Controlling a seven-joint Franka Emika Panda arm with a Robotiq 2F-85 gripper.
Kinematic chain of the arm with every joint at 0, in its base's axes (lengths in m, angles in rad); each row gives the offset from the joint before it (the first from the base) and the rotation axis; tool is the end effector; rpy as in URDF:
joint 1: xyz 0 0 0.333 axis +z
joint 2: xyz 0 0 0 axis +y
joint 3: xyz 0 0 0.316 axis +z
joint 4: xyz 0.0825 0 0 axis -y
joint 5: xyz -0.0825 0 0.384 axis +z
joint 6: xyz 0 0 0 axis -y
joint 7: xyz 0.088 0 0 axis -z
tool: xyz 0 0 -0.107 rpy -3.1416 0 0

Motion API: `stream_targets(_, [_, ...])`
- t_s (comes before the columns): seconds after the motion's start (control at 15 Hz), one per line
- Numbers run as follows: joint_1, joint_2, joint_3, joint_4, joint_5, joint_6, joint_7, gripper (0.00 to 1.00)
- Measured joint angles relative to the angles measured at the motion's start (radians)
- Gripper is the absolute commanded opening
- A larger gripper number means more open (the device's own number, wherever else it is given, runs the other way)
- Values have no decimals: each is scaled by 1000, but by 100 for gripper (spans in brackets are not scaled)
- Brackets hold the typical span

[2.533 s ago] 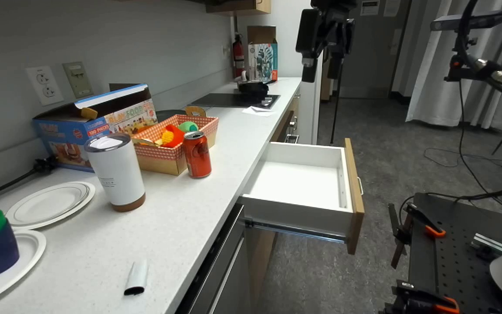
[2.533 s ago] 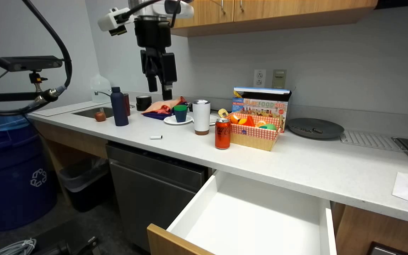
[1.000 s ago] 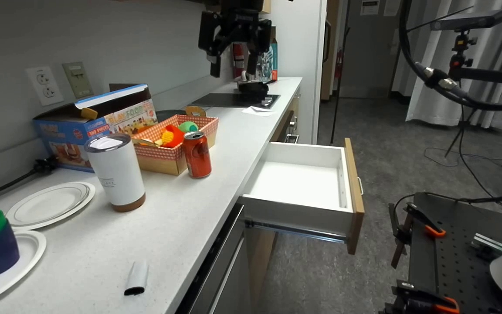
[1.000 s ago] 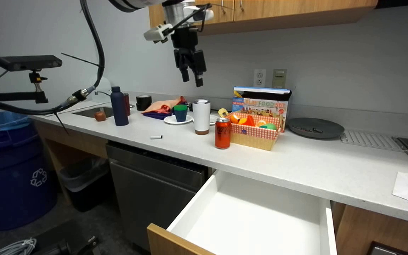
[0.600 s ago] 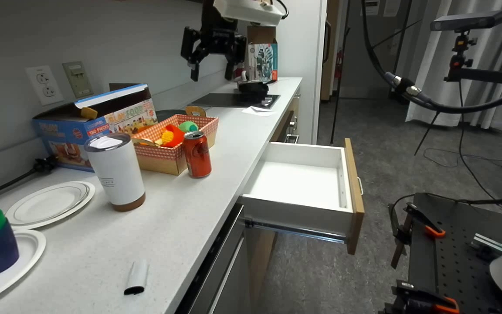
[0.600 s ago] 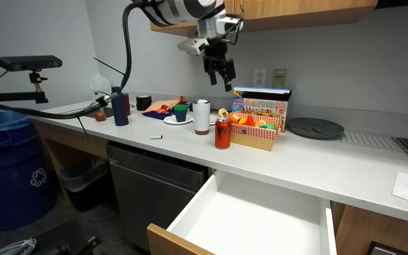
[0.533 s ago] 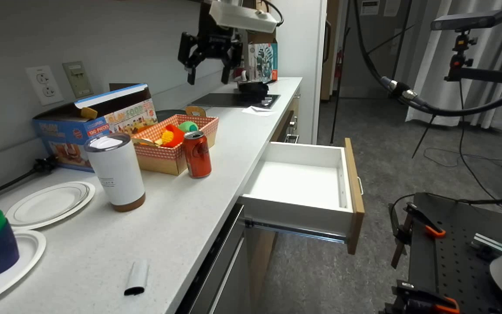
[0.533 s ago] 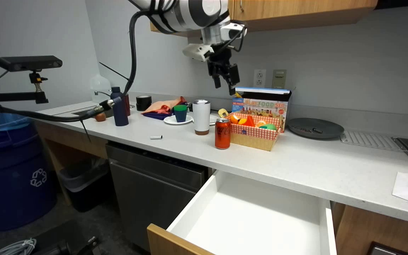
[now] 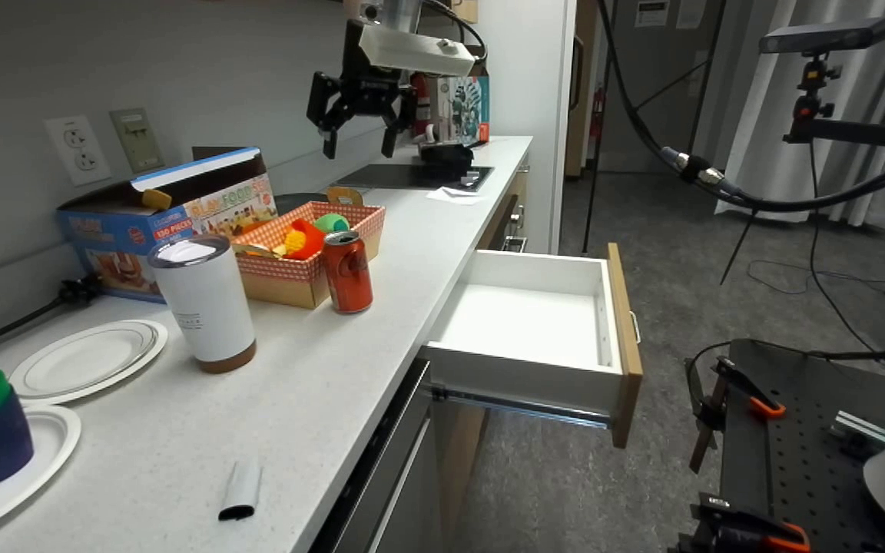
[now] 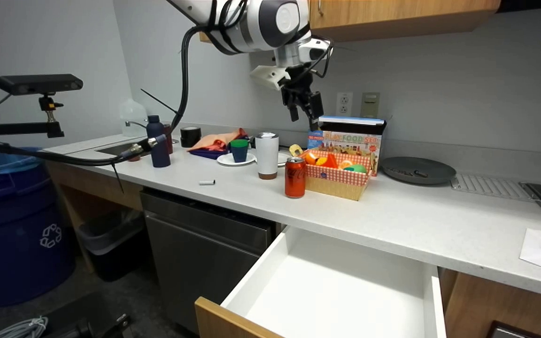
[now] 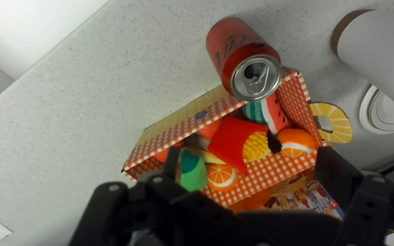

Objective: Put the green pear in the open drawer.

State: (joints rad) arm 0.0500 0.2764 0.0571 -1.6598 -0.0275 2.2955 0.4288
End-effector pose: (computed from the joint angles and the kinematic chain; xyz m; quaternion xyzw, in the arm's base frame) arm 0.6703 0.0676 0.4854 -0.9719 0.1530 -0.1737 0.0432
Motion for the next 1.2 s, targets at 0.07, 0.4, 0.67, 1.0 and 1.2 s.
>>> stream_targets(0.07, [0,1,-2,0,0,2,0,100])
stream_targets(0.4, [-2,61,-21,47,26,64,-1,100])
stream_targets(0.67, [-11,176,-39,156,89,101,-9,100])
stream_targets(1.0, [-40,331,-42,308,177,102,-21,100])
stream_targets(1.2, [-64,422,-43,407,209,102,-21,100])
